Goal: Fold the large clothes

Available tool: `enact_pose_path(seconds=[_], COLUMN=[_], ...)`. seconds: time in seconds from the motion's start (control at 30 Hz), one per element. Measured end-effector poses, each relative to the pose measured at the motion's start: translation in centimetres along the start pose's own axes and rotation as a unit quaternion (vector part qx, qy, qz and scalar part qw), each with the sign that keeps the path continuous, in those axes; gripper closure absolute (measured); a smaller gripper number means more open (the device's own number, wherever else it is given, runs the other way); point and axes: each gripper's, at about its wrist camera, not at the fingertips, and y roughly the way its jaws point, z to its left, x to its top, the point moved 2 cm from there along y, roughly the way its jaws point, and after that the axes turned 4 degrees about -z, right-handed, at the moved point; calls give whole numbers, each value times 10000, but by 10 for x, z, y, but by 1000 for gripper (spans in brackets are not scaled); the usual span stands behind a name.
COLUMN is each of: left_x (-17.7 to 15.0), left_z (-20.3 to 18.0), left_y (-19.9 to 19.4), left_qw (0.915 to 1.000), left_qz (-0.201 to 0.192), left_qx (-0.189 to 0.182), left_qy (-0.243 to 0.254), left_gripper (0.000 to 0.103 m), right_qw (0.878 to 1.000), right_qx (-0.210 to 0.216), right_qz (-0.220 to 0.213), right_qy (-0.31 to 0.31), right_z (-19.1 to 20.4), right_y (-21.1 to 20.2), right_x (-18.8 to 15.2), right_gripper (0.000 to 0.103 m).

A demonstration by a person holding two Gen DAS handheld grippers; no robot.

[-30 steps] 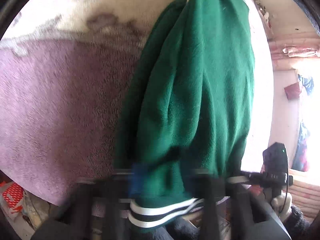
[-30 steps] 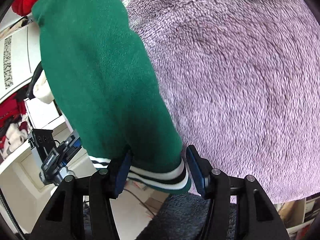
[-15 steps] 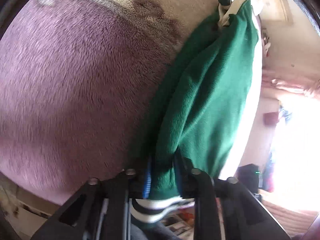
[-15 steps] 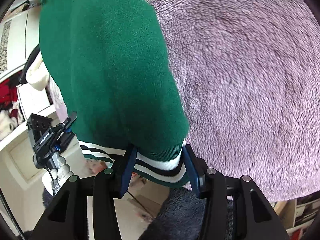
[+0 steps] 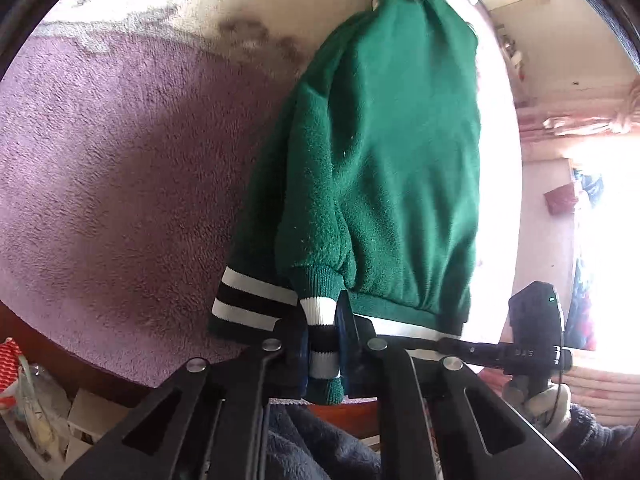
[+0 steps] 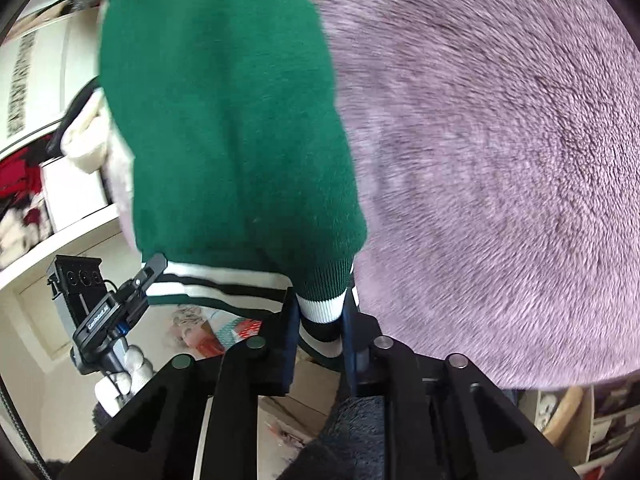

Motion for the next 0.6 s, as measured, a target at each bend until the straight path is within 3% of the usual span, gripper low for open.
enact_pose_path(seconds=[0.13,0.2,0.3,0.33,0.4,0.43,0.47,0.5,0.53,0.6], left_x=[-7,-12,-5,-4,0,2,4,6,8,16], left_z=[38,54,50,48,51,49,49,52,56,73], left_y=[36,45,30,22,3,-4,-8,-10,-7,-3], left_qw=[9985,9981,9977,9977,9968,9966,9966,9962,9961,9955], left_qz=[432,512,585,605,650,617,572,548,548,531], left_qx=[273,207,133,69,-209,-318,-388,-466,-443,-392], left_qy=[-169,-276,-308,-315,-413,-452,-455,-484,-536,-682], left_gripper=[93,92,92,90,89,82,75,51,32,31], right_qw=[9993,9987,9978,9977,9979,9984,9988,9991,9990,9970], right_qx=[-362,-449,-475,-407,-222,-105,-14,78,162,467], right_qz=[107,223,462,544,600,550,464,367,273,280], right_qy=[-46,99,96,63,69,86,136,202,300,557], right_z=[5,0,18,20,21,19,16,12,6,-5], right_y=[20,29,28,24,15,8,2,-3,-6,0], right_x=[2,10,17,20,26,28,31,35,40,42], right_gripper=[85,84,82,78,75,71,58,50,33,30])
